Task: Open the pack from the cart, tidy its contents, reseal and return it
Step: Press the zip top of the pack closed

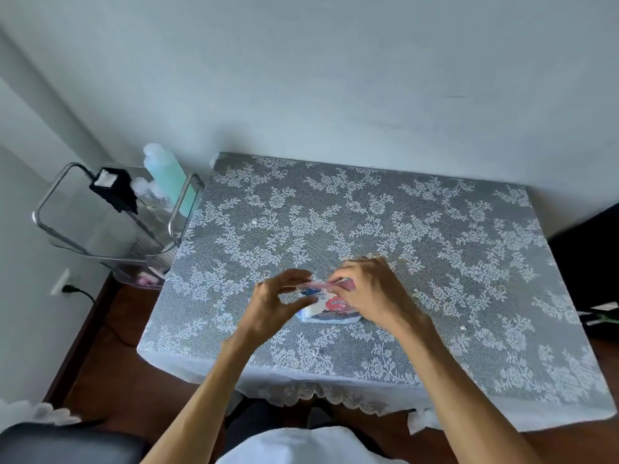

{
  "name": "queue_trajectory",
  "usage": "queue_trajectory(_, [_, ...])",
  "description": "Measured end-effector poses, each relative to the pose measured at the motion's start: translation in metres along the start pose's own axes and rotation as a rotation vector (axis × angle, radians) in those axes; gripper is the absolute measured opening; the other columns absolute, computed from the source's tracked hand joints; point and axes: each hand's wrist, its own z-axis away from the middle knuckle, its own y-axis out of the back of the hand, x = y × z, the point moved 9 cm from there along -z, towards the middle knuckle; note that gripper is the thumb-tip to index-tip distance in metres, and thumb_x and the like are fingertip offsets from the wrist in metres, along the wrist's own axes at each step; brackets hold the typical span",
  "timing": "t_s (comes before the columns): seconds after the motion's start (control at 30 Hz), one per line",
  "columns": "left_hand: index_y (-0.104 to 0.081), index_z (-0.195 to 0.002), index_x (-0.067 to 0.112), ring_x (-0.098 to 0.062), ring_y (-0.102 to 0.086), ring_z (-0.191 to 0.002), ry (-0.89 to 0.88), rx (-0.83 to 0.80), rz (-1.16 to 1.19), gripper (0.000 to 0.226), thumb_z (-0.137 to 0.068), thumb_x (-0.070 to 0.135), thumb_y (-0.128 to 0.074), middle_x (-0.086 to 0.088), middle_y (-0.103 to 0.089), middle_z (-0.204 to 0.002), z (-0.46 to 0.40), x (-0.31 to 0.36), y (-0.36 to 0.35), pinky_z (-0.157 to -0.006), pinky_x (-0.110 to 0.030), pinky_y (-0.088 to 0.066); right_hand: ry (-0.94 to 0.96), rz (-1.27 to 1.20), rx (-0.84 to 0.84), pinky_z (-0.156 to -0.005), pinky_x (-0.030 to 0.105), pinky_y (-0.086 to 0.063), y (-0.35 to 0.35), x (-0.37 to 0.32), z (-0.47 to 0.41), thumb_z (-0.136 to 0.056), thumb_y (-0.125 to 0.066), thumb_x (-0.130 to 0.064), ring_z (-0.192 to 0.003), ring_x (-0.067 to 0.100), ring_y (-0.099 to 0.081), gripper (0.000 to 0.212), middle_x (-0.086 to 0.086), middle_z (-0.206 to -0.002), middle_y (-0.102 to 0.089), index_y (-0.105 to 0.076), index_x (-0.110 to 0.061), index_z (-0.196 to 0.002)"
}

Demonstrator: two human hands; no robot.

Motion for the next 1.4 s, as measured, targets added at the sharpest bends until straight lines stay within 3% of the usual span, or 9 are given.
queue_trajectory(0.1, [-0.057,-0.130,0.016,-0.009,-0.062,-0.118,0.110,-0.053,0.082,0.063,-0.073,0.018,-0.085,0.002,-0.067,-0.126,0.003,-0.019,-0.015,-0.105,-0.024,-0.046,-0.040,-0.072,-0.017,-0.048,0.010,-0.048,-0.003,0.005,-0.002,-0.089,-0.061,-0.041,-0.055,-0.011,-0.054,0.021,-0.011,-0.087,-0.074,-0.069,-0.032,-0.106])
queue_trajectory(0.17, [-0.062,-0.123,0.011,-0.011,-0.063,-0.116,0.189,-0.026,0.113,0.050,-0.078,0.018,-0.082,-0.003,-0.069,-0.122,0.006,-0.033,-0.020,-0.104,-0.031,-0.049,-0.050,-0.095,-0.021,-0.042,0.004,-0.040,-0.005,0.007,-0.003,-0.089,-0.064,-0.036,-0.053,-0.014,-0.050,0.018,-0.010,-0.089,-0.074,-0.068,-0.031,-0.107])
queue_trajectory(0.33, [-0.067,-0.094,0.006,-0.017,-0.070,-0.101,0.231,0.097,0.163,0.016,-0.083,0.012,-0.077,-0.002,-0.074,-0.100,0.006,-0.044,-0.017,-0.084,-0.026,-0.059,-0.056,-0.152,0.018,-0.050,0.003,-0.043,0.000,0.011,-0.004,-0.088,-0.067,-0.031,-0.067,-0.006,-0.063,0.018,-0.009,-0.097,-0.075,-0.069,-0.031,-0.106])
queue_trajectory(0.53, [-0.068,-0.122,0.020,-0.007,-0.068,-0.107,0.181,0.094,0.138,0.040,-0.083,0.026,-0.077,0.002,-0.073,-0.114,0.003,-0.027,-0.011,-0.095,-0.026,-0.053,-0.054,-0.137,-0.012,-0.061,0.019,-0.057,-0.007,0.013,-0.006,-0.088,-0.066,-0.034,-0.070,0.001,-0.067,0.021,-0.009,-0.097,-0.075,-0.068,-0.030,-0.109])
queue_trajectory(0.83, [-0.077,-0.104,0.010,0.022,-0.058,-0.064,0.002,0.181,-0.038,0.020,-0.085,0.013,-0.074,0.000,-0.075,-0.100,0.000,-0.003,0.009,-0.060,0.002,-0.041,-0.067,-0.093,-0.073,-0.047,0.014,-0.045,-0.012,0.013,-0.008,-0.089,-0.064,-0.036,-0.061,-0.005,-0.057,0.020,-0.010,-0.088,-0.069,-0.066,-0.034,-0.108])
queue_trajectory(0.97, [-0.077,-0.105,0.024,0.013,-0.050,-0.050,-0.055,0.147,-0.148,0.019,-0.086,0.020,-0.074,0.007,-0.078,-0.084,-0.003,0.000,0.017,-0.046,-0.012,-0.041,-0.072,-0.064,-0.058,-0.051,0.013,-0.045,-0.007,0.014,-0.008,-0.087,-0.066,-0.033,-0.063,-0.003,-0.057,0.019,-0.011,-0.088,-0.068,-0.067,-0.034,-0.106])
queue_trajectory(1.07, [-0.077,-0.101,0.027,-0.018,-0.069,-0.060,-0.089,0.095,-0.175,0.014,-0.088,0.026,-0.072,0.004,-0.078,-0.080,-0.009,0.005,0.023,-0.054,-0.033,-0.056,-0.051,-0.065,-0.025,-0.050,0.009,-0.037,-0.003,0.012,-0.007,-0.086,-0.068,-0.034,-0.061,-0.006,-0.053,0.018,-0.011,-0.087,-0.069,-0.068,-0.033,-0.104])
queue_trajectory(1.17, [-0.074,-0.093,0.021,-0.019,-0.074,-0.072,-0.094,0.088,-0.146,0.005,-0.088,0.020,-0.072,0.009,-0.077,-0.082,-0.012,0.006,0.027,-0.063,-0.043,-0.059,-0.069,-0.079,-0.030,-0.050,0.010,-0.038,-0.005,0.015,-0.008,-0.086,-0.069,-0.034,-0.061,-0.003,-0.055,0.023,-0.009,-0.091,-0.069,-0.068,-0.032,-0.108])
queue_trajectory(1.4, [-0.075,-0.092,0.027,-0.005,-0.074,-0.082,-0.018,0.113,0.002,0.010,-0.082,0.028,-0.077,0.014,-0.078,-0.085,-0.010,0.002,0.023,-0.072,-0.020,-0.058,0.043,-0.126,0.011,-0.067,0.024,-0.056,0.004,-0.010,-0.015,-0.083,-0.058,-0.052,-0.072,0.001,-0.057,0.033,-0.012,-0.090,-0.067,-0.069,-0.030,-0.106])
